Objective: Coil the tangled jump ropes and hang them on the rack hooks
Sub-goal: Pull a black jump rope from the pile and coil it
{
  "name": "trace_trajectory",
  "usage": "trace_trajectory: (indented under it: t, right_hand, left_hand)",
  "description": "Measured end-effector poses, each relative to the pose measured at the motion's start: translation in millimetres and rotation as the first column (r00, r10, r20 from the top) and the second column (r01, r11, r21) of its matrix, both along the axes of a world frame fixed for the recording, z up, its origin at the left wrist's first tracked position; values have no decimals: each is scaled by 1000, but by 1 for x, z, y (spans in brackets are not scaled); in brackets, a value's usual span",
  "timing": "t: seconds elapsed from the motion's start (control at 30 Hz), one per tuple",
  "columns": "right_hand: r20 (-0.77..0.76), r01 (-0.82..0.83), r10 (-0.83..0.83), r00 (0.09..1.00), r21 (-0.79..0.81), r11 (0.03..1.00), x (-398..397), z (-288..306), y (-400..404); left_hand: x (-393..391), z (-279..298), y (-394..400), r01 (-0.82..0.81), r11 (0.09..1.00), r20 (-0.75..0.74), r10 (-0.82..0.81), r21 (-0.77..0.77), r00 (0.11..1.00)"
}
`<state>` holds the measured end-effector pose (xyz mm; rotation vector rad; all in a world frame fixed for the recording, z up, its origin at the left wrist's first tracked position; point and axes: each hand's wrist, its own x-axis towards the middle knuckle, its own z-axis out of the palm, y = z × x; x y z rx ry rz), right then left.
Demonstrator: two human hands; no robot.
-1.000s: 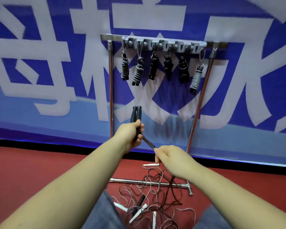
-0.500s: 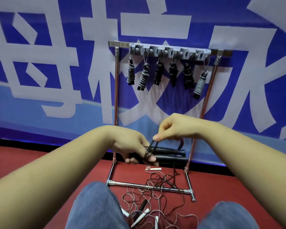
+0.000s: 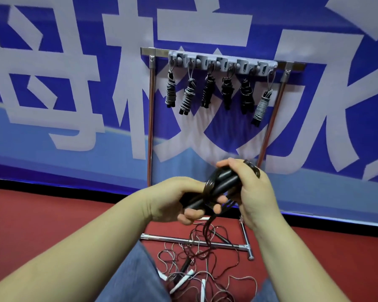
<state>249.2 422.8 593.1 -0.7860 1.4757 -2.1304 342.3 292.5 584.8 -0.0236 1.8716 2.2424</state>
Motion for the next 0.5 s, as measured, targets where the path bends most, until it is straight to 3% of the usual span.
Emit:
trace_trajectory:
  t: [0.1, 0.17, 0.27, 0.33, 0.43, 0.5]
  right_hand:
    - [-92, 105, -100, 991, 51, 993, 1, -6, 2]
    - [-169, 177, -159, 973, 97, 979, 0, -11, 0]
    - [-165, 212, -192, 967, 107, 971, 1, -14, -1]
    - [-123, 248, -237, 964, 83, 965, 2, -16, 0]
    - [-13, 325, -324, 946, 54, 944, 5, -21, -2]
    - [13, 371, -372, 928, 42, 928, 8, -24, -4]
  left_hand:
    - [-1, -5, 0, 14, 999, 42, -16, 42, 999]
    - [-1, -10, 5, -49, 995, 24, 51, -87, 998]
    - [-1, -12, 14, -207, 947, -12, 210, -246, 978]
    - [-3, -16, 14, -365, 917, -55, 361, -160, 931]
    - [-2, -25, 22, -626, 771, -88, 636, 113, 767]
    - [-2, -33, 36, -705, 689, -167, 725, 169, 668]
